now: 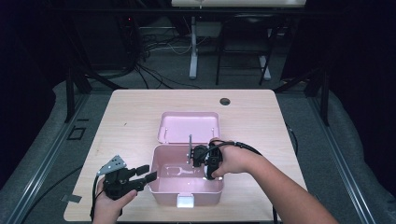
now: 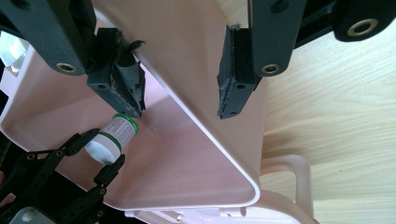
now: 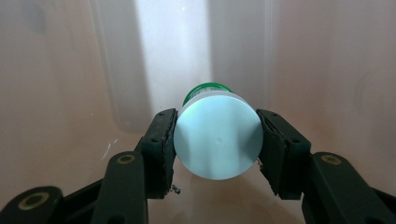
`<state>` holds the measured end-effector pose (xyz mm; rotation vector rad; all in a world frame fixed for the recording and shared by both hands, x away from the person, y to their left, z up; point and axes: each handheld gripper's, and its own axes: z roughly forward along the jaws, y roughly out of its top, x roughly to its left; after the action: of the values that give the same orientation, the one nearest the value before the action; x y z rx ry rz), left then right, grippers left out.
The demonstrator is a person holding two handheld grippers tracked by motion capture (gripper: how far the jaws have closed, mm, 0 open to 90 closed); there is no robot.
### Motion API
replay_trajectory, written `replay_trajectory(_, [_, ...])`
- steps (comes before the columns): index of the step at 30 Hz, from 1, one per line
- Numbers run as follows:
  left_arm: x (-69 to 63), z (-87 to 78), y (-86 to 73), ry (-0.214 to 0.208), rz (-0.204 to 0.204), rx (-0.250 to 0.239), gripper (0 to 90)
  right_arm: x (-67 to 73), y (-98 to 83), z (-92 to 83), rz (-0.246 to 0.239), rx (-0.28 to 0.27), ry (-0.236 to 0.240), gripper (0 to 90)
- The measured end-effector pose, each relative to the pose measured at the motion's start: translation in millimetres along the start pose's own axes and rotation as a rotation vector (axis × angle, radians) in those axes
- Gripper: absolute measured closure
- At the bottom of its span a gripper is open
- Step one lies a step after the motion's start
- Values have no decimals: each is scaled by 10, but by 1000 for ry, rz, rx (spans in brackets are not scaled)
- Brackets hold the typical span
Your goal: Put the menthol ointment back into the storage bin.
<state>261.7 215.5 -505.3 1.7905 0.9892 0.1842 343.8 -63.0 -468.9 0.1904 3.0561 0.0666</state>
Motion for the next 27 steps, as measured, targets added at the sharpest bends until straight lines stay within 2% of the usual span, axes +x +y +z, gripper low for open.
replay_trajectory(15, [0,0,1,0,1,0,512,-6,8,89,-8,10,-3,501])
replay_trajectory(27, [0,0,1,0,2,0,513,2,14,137,-13,47,1,501])
